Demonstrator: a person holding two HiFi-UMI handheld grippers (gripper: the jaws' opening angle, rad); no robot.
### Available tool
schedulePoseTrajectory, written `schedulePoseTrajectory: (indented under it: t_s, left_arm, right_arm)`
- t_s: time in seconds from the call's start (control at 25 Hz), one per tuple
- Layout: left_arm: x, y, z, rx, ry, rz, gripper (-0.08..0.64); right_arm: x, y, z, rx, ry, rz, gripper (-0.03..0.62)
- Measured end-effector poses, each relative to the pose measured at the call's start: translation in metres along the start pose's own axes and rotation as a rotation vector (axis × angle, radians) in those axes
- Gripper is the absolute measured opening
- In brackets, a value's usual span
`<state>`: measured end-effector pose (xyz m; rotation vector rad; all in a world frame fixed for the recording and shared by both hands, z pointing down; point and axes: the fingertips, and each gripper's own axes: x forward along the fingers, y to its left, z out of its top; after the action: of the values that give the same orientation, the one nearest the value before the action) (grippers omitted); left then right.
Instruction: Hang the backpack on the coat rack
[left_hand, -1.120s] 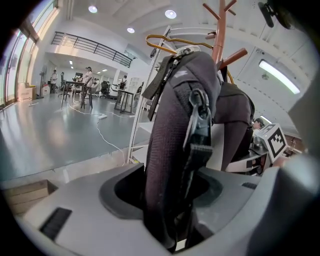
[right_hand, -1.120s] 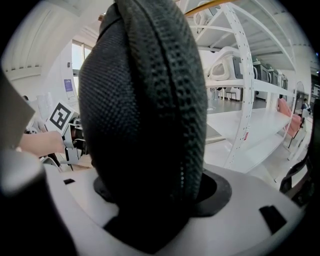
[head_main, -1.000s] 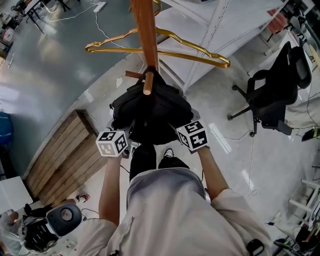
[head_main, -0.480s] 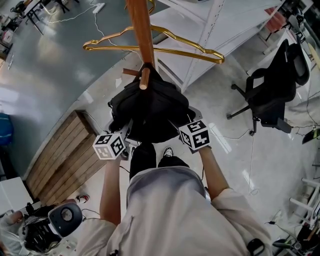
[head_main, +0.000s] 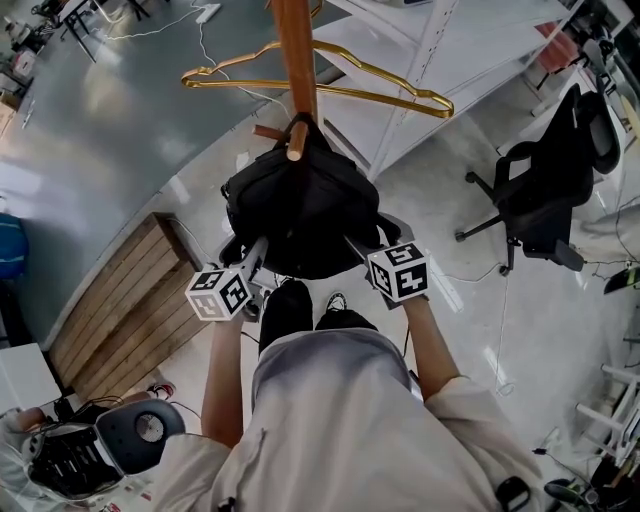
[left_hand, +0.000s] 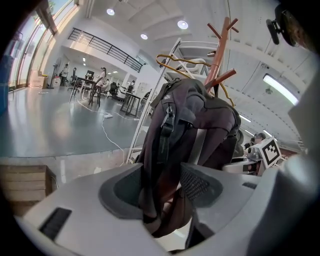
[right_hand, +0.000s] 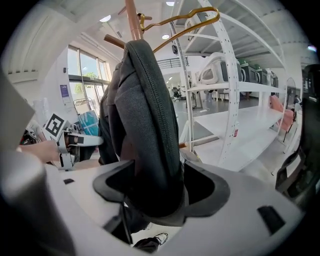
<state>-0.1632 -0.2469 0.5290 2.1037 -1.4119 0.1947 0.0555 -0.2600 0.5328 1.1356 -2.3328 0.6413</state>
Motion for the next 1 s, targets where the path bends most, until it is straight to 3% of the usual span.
schedulePoseTrajectory:
  t_s: [0.56, 1.0]
  left_arm:
    - [-0.026, -0.01, -0.019, -0.057, -0.045, -0.003, 0.216]
    - [-0.047, -0.036, -0.039, -0.091, -0.059, -0.015, 0.212]
  right_arm:
    - [-0.032, 0.009, -0.019, -0.007, -0.003, -0.008, 0.313]
    - [-0.056, 0.021, -0.031, 0.035, -0.03, 0.034, 0.311]
